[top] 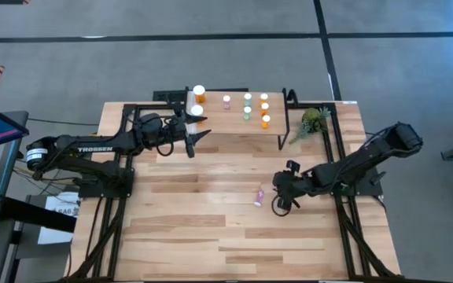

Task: Pick and place medicine bottles onto shelf by color
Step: Put the top pink pill bottle on the shelf aligned with the pink pill bottle

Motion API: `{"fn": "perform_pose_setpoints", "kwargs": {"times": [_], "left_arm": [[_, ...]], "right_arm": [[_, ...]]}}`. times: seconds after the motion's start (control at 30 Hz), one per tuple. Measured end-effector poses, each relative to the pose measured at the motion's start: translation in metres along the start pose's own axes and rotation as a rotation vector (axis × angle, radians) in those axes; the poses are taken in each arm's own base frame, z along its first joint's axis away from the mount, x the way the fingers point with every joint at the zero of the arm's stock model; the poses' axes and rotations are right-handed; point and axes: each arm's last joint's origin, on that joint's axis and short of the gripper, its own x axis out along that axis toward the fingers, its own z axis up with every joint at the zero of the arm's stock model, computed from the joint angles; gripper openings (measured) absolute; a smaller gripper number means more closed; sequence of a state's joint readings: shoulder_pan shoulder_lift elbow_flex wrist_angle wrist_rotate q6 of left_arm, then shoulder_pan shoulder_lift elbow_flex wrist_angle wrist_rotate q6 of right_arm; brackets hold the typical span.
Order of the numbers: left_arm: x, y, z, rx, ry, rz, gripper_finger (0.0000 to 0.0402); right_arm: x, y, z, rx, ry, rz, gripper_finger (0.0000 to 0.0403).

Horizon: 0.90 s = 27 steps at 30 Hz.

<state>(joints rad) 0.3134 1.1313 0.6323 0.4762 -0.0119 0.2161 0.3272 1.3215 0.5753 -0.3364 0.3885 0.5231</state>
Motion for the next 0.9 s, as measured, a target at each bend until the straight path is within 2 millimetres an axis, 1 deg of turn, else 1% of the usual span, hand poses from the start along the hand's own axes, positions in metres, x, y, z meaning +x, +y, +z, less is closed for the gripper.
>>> {"fn": "perform_pose_setpoints", "kwargs": {"times": [0.17,0.23,0.37,0.47,0.53,0.6,0.77,0.9], "left_arm": [[0.000,0.000,0.000,-0.001,0.002,-0.001,0.0198],[0.000,0.000,-0.001,-0.001,0.007,-0.002,0.0198],[0.000,0.000,-0.002,-0.003,0.017,-0.004,0.0198],[0.000,0.000,-0.002,-0.006,0.017,-0.004,0.0198],[0.000,0.000,-0.002,-0.013,0.016,-0.004,0.0198],[0.000,0.000,-0.002,-0.019,0.017,-0.004,0.0198],[0.000,-0.001,-0.002,-0.019,0.021,-0.011,0.0198],[0.000,-0.001,-0.002,-0.019,0.015,-0.010,0.0198]], "right_arm": [[0.001,-0.001,-0.001,-0.098,0.032,0.030,0.0191],[-0.001,-0.004,-0.004,-0.085,0.066,0.011,0.0191],[-0.007,-0.019,-0.002,0.121,0.075,-0.061,0.0191],[-0.012,-0.027,0.003,0.295,0.036,-0.061,0.0191],[-0.012,-0.030,0.003,0.400,0.015,-0.045,0.0191],[-0.009,-0.032,-0.001,0.445,0.040,-0.025,0.0191],[-0.001,-0.034,-0.019,0.557,0.096,-0.054,0.0191],[0.002,-0.032,-0.022,0.629,0.075,-0.034,0.0191]]}}
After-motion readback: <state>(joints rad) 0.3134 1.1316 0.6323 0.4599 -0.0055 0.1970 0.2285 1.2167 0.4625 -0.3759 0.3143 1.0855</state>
